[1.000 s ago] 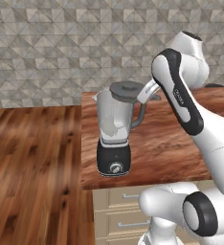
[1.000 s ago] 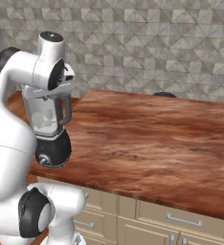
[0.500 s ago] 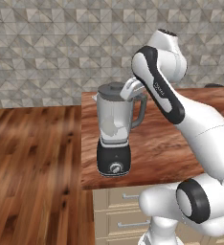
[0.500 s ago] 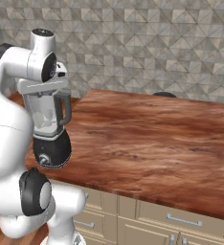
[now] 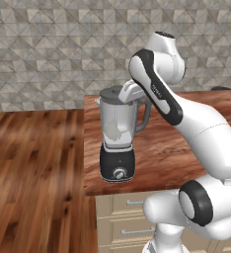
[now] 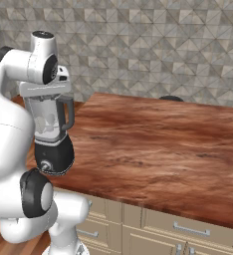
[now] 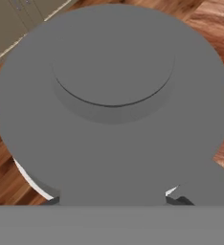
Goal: Grab the garlic and lemon from the fridge, place them in the blender, close the lid, and turn on the blender to create a marinade.
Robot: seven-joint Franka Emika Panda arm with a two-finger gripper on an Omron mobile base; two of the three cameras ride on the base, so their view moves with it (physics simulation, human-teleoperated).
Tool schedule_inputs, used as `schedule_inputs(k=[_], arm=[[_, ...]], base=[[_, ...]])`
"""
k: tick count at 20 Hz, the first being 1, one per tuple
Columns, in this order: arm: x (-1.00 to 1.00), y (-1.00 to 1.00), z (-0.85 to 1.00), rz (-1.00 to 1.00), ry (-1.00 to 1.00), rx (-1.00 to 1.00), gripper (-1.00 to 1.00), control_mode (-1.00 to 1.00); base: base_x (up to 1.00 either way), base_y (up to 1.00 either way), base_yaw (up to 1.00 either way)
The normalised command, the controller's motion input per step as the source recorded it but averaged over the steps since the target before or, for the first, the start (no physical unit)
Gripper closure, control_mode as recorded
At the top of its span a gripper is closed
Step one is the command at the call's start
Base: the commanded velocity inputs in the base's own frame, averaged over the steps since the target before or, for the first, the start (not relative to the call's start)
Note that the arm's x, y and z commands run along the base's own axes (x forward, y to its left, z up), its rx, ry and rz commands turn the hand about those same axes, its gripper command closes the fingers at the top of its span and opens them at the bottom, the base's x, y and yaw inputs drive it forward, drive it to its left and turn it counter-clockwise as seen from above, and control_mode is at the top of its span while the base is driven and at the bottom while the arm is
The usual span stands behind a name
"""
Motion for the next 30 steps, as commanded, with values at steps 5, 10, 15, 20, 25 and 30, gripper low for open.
schedule_inputs(k=[5, 10, 15, 20, 25, 30], arm=[[0.05, 0.01, -0.2, -0.06, 0.0, -0.02, 1.0, -1.0], [0.02, 0.06, -0.19, -0.03, 0.0, -0.02, 1.0, -1.0], [-0.03, 0.18, -0.14, 0.0, 0.0, -0.02, 1.0, -1.0], [-0.18, 0.27, -0.15, 0.0, 0.0, -0.03, 1.0, -1.0], [-0.34, 0.28, -0.13, 0.0, 0.0, -0.03, 1.0, -1.0], [-0.37, 0.2, -0.1, 0.0, 0.0, -0.01, 1.0, -1.0]], base=[[0.0, 0.0, 0.0], [0.0, 0.0, 0.0], [0.0, 0.0, 0.0], [0.0, 0.0, 0.0], [0.0, 0.0, 0.0], [0.0, 0.0, 0.0]])
